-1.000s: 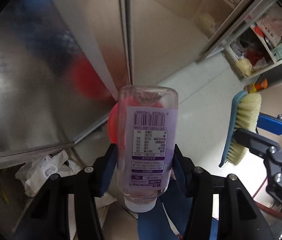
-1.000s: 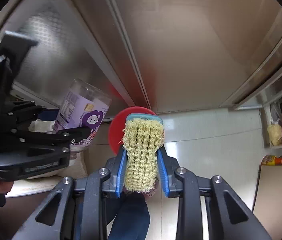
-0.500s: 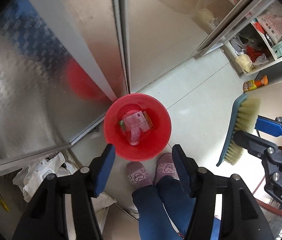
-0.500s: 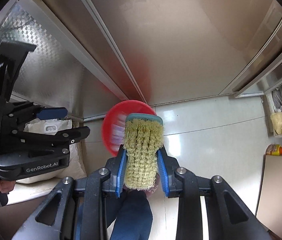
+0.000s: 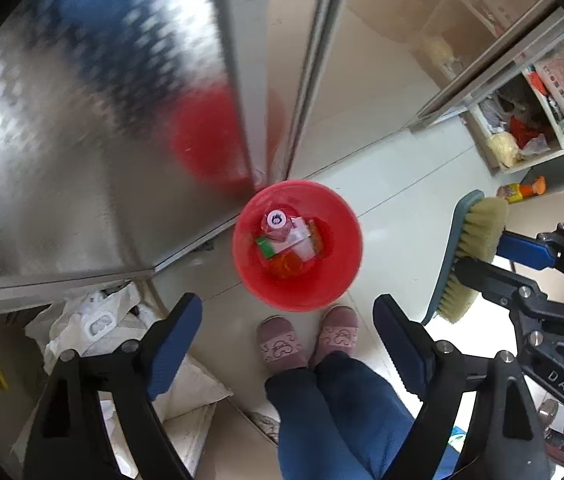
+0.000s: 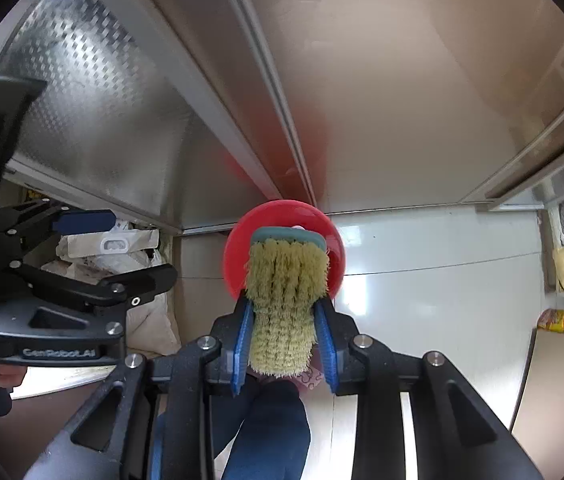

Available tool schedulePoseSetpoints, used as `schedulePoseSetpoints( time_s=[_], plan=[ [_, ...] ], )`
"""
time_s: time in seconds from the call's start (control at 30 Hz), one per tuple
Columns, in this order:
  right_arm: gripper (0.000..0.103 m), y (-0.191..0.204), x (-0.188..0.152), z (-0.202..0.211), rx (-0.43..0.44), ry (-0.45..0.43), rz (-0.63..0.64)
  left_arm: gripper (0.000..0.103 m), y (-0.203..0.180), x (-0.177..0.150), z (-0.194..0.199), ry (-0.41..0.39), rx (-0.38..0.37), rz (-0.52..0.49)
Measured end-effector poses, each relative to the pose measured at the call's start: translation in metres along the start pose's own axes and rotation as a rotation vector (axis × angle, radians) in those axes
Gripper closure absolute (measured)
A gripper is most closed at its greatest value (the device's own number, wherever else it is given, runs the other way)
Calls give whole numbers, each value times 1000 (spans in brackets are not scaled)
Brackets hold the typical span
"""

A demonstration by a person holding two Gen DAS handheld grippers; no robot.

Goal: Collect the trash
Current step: 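Open the left gripper over the red bin while right drops the brush, then raise both tools back up to the counter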

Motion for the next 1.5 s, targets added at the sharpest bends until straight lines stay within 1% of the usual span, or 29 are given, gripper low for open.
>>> schedulePoseSetpoints(
  time_s=[0.1, 0.17, 0.2, 0.27, 0.47, 0.6, 0.67, 0.7, 0.73, 0.8, 0.83, 0.9, 0.97, 1.03, 1.13, 1.2, 1.33, 1.43, 1.47, 1.5],
  plan=[
    [75, 6, 1, -7, 6, 7, 23, 16, 11, -5, 2, -11, 37, 36],
    [75, 10, 2, -11, 13, 14, 39, 15, 18, -8, 2, -14, 35, 56],
    [75, 13, 1, -16, 14, 17, 47, 13, 23, -10, 2, -13, 36, 68],
    [75, 17, 3, -19, 14, 20, 63, 1, 31, -13, 1, -11, 26, 84],
    [75, 27, 5, -30, -6, 27, 113, 0, 42, -16, 4, -17, 28, 116],
    [74, 31, 6, -31, -43, 20, 154, 0, 46, -18, 5, -18, 39, 134],
    [65, 33, 8, -31, -53, 14, 162, 0, 48, -21, 7, -19, 41, 143],
    [52, 33, 8, -30, -46, 10, 159, 0, 47, -22, 8, -19, 43, 144],
    [34, 33, 7, -28, -40, 5, 157, 0, 47, -22, 9, -20, 42, 147],
    [23, 30, 7, -25, -60, -3, 154, 0, 47, -25, 13, -21, 43, 143],
    [20, 28, 5, -23, -60, -2, 149, 0, 46, -26, 16, -26, 44, 140],
    [19, 27, 3, -16, -76, -4, 140, 0, 45, -29, 28, -40, 46, 136],
    [18, 30, 2, -3, -90, -13, 139, 0, 45, -31, 44, -50, 45, 137],
    [8, 34, -1, 20, -98, -34, 135, 0, 44, -33, 66, -63, 45, 139],
    [1, 44, -2, 58, -97, -48, 110, 0, 44, -35, 109, -96, 29, 150],
    [1, 50, -1, 88, -102, -58, 106, 0, 43, -36, 141, -124, 32, 140],
    [1, 64, 6, 147, -116, -107, 96, 0, 39, -37, 204, -184, 51, 108],
    [1, 70, 9, 191, -152, -139, 59, 0, 39, -36, 247, -216, 28, 110],
    [1, 73, 10, 202, -141, -146, 48, 0, 40, -34, 259, -222, 18, 105],
    [1, 77, 12, 215, -130, -159, 43, 0, 40, -32, 272, -236, 27, 92]
  ],
)
Point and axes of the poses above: each gripper's, at about its wrist camera, not at the fingertips, and z roughly against the way its jaws point, y to its left, x to its top, the point moved 2 cm from there along -z, roughly the way its jaws point, and after that the axes turned 5 degrees about x, right-handed, at the moved point
